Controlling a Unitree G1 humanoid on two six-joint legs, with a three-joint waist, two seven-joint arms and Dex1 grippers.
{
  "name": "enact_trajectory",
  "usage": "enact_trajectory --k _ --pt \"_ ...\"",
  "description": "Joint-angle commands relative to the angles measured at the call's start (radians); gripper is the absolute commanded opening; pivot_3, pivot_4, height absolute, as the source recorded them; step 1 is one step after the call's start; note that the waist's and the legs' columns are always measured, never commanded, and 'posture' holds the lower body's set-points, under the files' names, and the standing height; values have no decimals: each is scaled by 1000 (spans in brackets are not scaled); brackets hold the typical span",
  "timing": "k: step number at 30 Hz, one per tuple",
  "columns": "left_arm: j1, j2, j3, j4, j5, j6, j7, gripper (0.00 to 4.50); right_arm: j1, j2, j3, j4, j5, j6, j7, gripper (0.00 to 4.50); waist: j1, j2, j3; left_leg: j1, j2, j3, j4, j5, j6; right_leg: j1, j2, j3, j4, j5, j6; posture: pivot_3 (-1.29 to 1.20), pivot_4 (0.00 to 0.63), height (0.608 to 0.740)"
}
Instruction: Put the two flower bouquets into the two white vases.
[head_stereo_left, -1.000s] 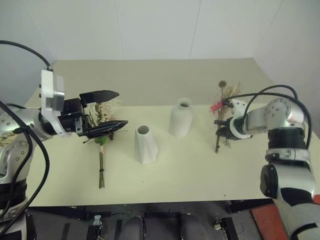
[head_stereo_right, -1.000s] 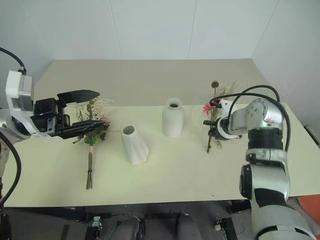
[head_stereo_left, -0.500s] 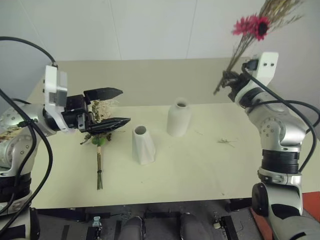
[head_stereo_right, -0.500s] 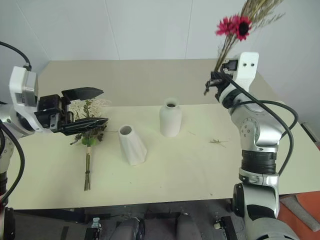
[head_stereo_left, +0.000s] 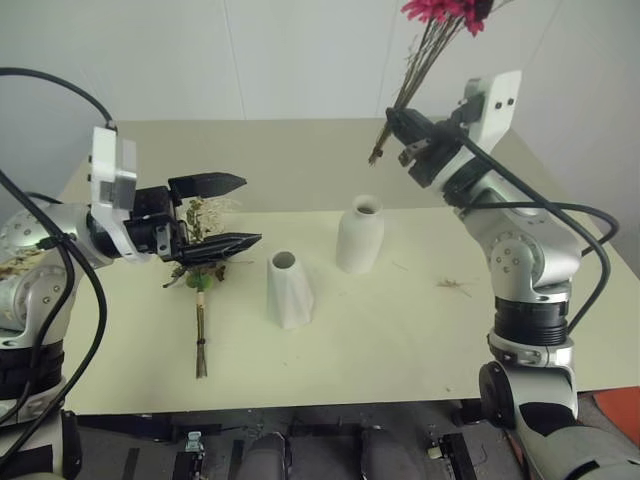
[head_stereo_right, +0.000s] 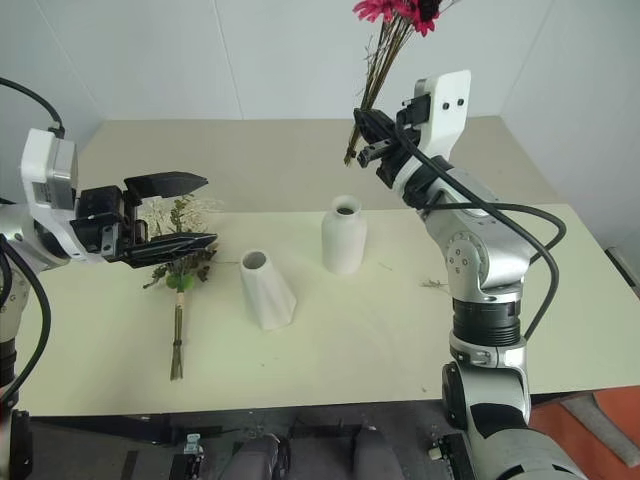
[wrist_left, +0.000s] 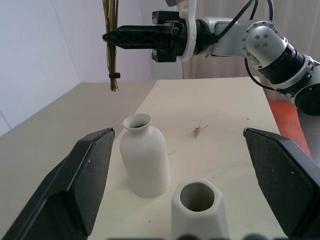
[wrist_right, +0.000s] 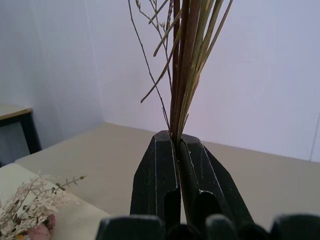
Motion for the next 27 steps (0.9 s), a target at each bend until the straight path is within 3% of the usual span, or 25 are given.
enact_trajectory --k 1,27 --pt "-4 3 27 -27 -4 -11 10 4500 19 -39 6 -74 29 32 49 21 0 0 0 0 0 0 0 0 0 0 0 0 0 0 0 0 150 740" --pt "-7 -2 20 -36 -5 -6 14 4500 123 -31 108 21 -109 -51 121 21 -2 0 0 0 0 0 0 0 0 0 0 0 0 0 0 0 150 740"
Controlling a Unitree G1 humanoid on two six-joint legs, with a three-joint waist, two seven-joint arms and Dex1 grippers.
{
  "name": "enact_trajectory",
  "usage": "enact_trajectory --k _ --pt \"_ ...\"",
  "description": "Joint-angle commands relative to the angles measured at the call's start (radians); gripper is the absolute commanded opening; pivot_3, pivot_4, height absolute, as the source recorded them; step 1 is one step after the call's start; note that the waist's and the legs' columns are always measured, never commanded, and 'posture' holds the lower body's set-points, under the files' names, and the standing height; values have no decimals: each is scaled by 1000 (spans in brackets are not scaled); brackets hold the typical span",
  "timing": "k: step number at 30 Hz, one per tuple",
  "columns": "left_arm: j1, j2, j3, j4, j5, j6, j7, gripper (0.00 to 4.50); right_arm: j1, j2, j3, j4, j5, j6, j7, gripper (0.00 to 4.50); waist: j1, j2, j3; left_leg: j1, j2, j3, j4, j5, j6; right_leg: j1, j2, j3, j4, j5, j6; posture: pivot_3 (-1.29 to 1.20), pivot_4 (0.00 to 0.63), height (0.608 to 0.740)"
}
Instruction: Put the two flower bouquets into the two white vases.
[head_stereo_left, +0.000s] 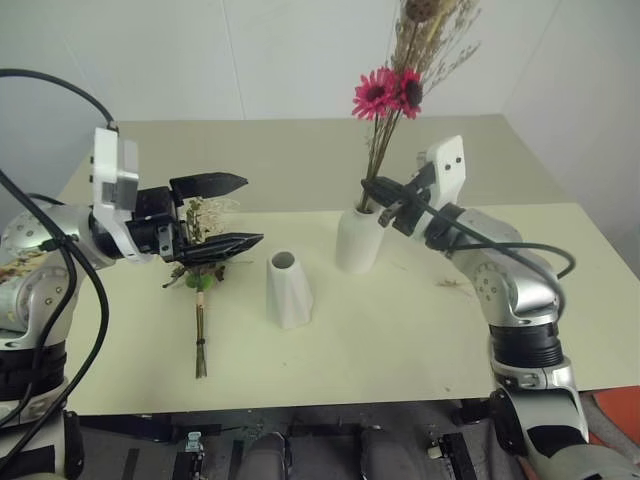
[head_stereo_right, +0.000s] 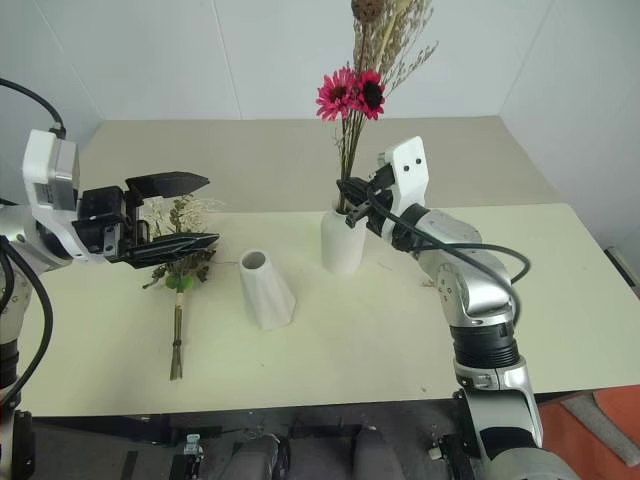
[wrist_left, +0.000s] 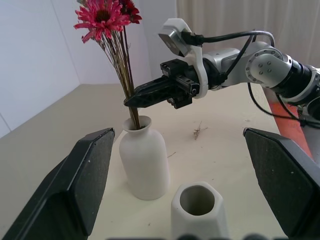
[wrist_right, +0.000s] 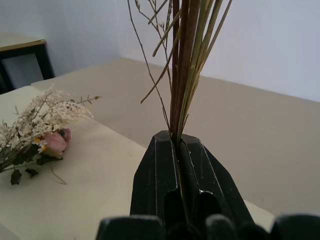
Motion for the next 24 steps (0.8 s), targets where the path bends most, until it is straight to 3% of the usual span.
enact_trajectory --k 1,5,8,9,10,12,16,24 --pt "-9 7 20 -28 -6 -6 5 4500 -3 3 -8 -15 -14 -45 9 21 -1 0 0 0 0 0 0 0 0 0 0 0 0 0 0 0 150 740" --pt "-8 7 20 -30 -7 -5 6 4500 4 4 -8 -14 -21 -49 14 21 0 0 0 0 0 0 0 0 0 0 0 0 0 0 0 0 150 740" --pt "-8 7 20 -33 -8 -3 6 4500 13 6 -11 -17 -25 -48 19 808 0 0 0 0 0 0 0 0 0 0 0 0 0 0 0 0 150 740" --pt "-8 7 20 -33 -8 -3 7 4500 15 5 -12 -19 -26 -48 20 1375 0 0 0 0 0 0 0 0 0 0 0 0 0 0 0 0 150 740" --pt "-7 6 21 -34 -9 -3 7 4500 26 -1 -13 -33 -26 -44 22 1375 0 0 0 0 0 0 0 0 0 0 0 0 0 0 0 0 150 740" --pt "-5 6 22 -35 -9 -3 8 4500 50 -17 -13 -62 -27 -36 30 1801 0 0 0 0 0 0 0 0 0 0 0 0 0 0 0 0 150 740" --pt "-1 7 24 -36 -10 -2 9 4500 111 -89 -13 -152 -3 21 81 3081 4 0 0 0 0 0 0 0 0 0 0 0 0 0 0 0 150 740" --pt "20 19 31 -37 -4 2 12 4500 157 -290 3 -275 50 157 229 3081 -2 0 0 2 0 0 0 0 0 1 0 0 0 0 0 0 150 740"
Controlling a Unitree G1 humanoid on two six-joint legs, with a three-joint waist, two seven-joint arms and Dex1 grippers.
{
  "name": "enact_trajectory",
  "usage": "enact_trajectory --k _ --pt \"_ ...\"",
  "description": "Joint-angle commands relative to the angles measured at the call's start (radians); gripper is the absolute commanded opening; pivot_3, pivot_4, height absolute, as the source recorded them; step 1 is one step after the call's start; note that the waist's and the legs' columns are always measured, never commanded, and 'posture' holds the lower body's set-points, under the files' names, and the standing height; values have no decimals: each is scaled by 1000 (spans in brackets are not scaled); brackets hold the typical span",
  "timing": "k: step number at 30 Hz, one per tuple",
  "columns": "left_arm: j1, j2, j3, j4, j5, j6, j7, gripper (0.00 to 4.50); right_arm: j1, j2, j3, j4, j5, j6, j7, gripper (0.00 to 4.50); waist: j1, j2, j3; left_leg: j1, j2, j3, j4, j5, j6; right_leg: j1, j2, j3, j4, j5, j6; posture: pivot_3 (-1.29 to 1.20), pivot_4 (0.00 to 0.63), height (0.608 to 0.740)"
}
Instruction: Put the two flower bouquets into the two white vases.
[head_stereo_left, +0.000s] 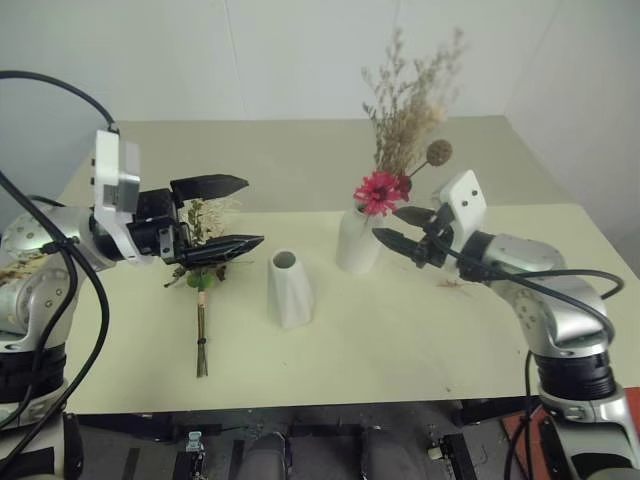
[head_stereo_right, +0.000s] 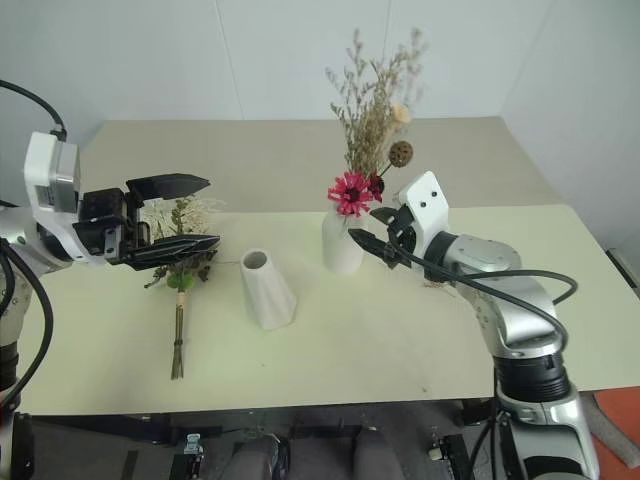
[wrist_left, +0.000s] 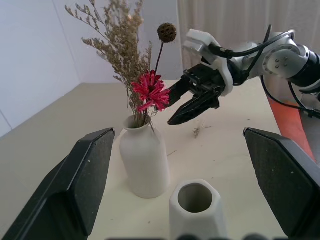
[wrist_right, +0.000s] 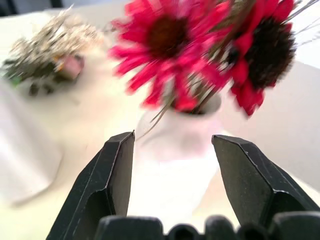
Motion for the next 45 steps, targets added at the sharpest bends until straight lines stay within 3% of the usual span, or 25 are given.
enact_trajectory --k 1,11,14,19,23,27,31,36,45 --pt "12 24 32 -27 -1 7 12 4500 -7 -65 -6 -53 29 30 65 3081 0 0 0 0 0 0 0 0 0 0 0 0 0 0 0 0 150 740" --pt "151 111 69 -121 53 119 168 4500 66 -185 -48 -66 97 -118 328 3081 4 0 0 0 0 0 0 0 0 1 -1 0 -1 0 0 0 150 740" --pt "183 175 68 -168 79 250 272 4500 68 -202 -70 -55 126 -150 389 3081 4 0 0 0 0 -1 0 0 0 1 0 0 -1 0 0 0 150 740" --pt "148 318 8 -219 32 627 399 4500 61 -218 -75 -45 130 -194 440 3081 3 0 0 1 0 -1 0 0 0 1 0 0 0 -1 1 0 150 740" --pt "83 314 -49 -261 -6 862 491 4500 52 -213 -64 -28 125 -213 460 3081 5 0 0 2 0 -1 0 0 0 2 0 -1 0 -1 2 0 150 740" --pt "-18 229 -135 -222 45 1077 631 4500 36 -210 -54 -16 128 -240 494 3081 9 0 0 2 0 -1 0 0 0 2 0 0 1 -1 1 0 150 740" --pt "-20 276 -246 -194 6 1085 698 4500 1 -199 -42 12 126 -266 517 3081 2 0 0 1 0 -1 0 0 0 1 0 0 1 -1 1 0 150 740" --pt "2 275 -234 -155 -118 1085 781 4500 -18 -180 -30 31 127 -284 528 3081 7 0 0 1 0 -5 0 0 0 0 -1 0 1 0 1 0 150 740" --pt "20 154 -222 -54 -242 1085 1034 4500 -30 -172 -28 27 132 -277 539 3081 23 0 0 1 -1 -10 0 0 0 0 -1 0 1 0 0 0 150 740"
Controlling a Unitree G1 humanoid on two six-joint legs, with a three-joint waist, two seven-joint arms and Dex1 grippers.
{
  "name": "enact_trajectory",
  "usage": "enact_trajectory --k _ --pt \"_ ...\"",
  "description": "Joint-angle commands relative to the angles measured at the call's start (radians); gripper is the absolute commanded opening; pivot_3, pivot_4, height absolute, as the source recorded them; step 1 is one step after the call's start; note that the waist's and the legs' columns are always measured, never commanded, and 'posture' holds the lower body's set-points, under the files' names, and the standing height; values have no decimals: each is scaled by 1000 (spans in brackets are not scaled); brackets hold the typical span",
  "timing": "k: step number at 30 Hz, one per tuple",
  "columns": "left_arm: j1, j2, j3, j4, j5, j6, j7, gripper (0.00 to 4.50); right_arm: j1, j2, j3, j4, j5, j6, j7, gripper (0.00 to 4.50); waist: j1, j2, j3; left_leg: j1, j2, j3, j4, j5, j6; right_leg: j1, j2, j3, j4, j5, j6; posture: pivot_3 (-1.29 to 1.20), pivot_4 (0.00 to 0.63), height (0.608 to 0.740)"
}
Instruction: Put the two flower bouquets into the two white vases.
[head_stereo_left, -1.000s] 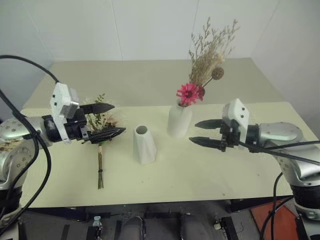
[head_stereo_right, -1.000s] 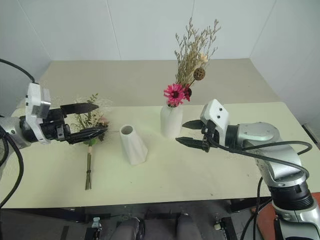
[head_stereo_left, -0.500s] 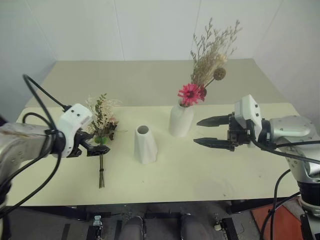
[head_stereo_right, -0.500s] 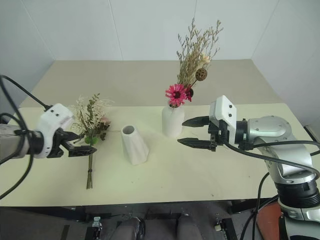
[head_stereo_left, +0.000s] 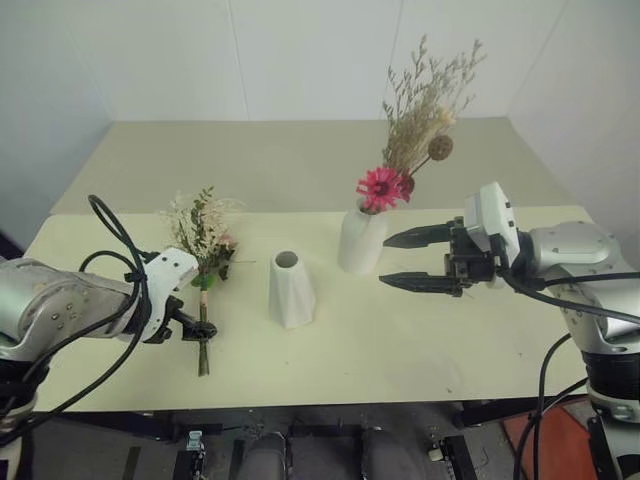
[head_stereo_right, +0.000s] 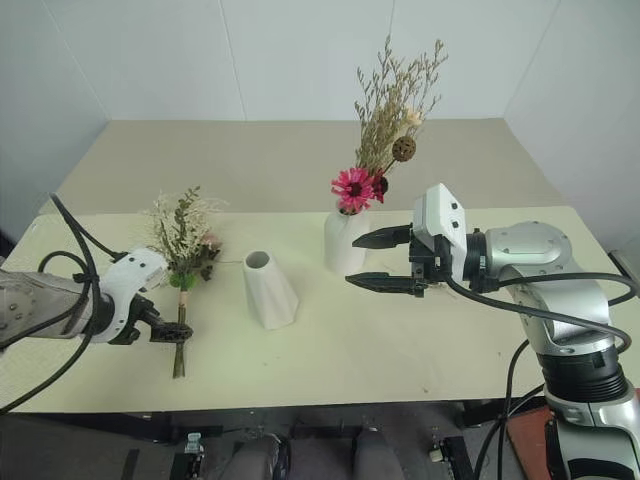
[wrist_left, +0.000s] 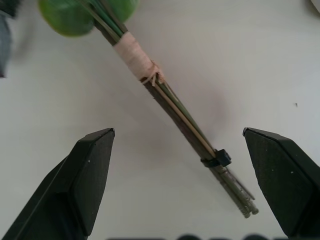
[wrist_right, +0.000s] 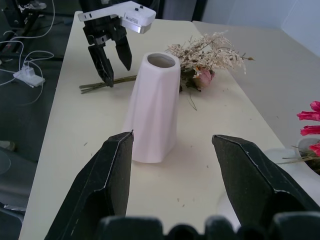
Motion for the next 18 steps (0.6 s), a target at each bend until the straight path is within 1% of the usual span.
enact_trajectory --k 1,3,4,5,8,11,16,18 --pt "-13 -45 22 55 -18 4 117 4309 -25 -6 -17 -15 19 -13 9 3121 2 0 0 0 0 0 0 0 0 0 0 0 0 0 0 0 150 740" --pt "-20 -85 37 88 -27 4 159 3921 -25 -7 -19 -20 22 -9 8 3139 6 0 0 1 0 0 0 0 0 0 0 0 1 0 0 0 150 740" --pt "-23 -100 40 101 -37 4 175 3596 -24 -7 -20 -23 24 -7 7 3139 8 0 0 1 0 0 0 0 0 0 0 0 1 0 0 0 150 740" --pt "-26 -108 41 110 -49 4 189 3362 -24 -7 -21 -25 25 -6 6 3139 9 0 0 1 0 0 0 0 0 0 0 0 1 0 0 0 150 740" --pt "-31 -140 35 135 -52 4 249 2404 -18 -10 -27 -37 29 0 0 3139 10 0 0 2 -1 0 0 0 0 1 -1 0 2 0 0 0 150 740" --pt "-48 -147 38 153 -48 4 278 1502 -13 -11 -32 -42 32 2 -4 3139 13 0 0 2 -1 0 0 0 0 1 -1 0 2 0 0 0 150 740" --pt "-71 -124 74 165 -40 4 292 81 -3 -11 -36 -44 29 2 -11 3139 11 0 0 2 -1 0 0 0 -1 0 -1 0 3 0 0 0 150 740" --pt "-76 -137 111 162 -20 4 299 17 0 -10 -33 -44 24 -3 -12 3139 11 0 0 2 -1 0 0 0 -1 0 -1 0 3 0 0 0 150 740"
